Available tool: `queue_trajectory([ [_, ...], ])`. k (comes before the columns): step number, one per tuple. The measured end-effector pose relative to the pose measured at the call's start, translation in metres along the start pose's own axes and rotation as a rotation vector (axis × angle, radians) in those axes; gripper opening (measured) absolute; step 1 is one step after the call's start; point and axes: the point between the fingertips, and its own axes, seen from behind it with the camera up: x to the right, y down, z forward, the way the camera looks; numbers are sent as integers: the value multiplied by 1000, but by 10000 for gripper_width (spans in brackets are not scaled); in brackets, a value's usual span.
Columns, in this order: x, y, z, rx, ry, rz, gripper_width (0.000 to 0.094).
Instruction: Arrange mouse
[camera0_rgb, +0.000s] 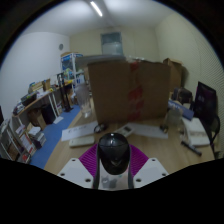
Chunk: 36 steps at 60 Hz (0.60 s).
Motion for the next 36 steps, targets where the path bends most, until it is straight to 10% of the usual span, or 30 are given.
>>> queue_trajectory([
  [13,-19,117,26,-206,83,-49,407],
  [31,-40,99,-13,-225,3,92,853],
  [36,-42,82,-60,-199,-12,121,840],
])
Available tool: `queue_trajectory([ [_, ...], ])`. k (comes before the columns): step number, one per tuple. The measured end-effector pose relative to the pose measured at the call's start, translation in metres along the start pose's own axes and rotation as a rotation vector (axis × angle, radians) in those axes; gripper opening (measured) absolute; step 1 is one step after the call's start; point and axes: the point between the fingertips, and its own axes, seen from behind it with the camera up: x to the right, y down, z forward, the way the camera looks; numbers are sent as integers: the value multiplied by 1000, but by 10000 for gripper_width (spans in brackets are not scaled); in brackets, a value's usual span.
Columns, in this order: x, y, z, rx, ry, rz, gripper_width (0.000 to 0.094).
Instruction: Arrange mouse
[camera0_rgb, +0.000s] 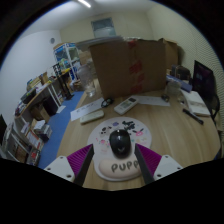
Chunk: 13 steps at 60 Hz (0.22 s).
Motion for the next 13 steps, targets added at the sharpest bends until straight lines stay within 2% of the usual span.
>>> queue_trajectory([
  [7,9,4,-74,12,14,-12,830],
  [13,36,12,-132,29,84,-14,829],
])
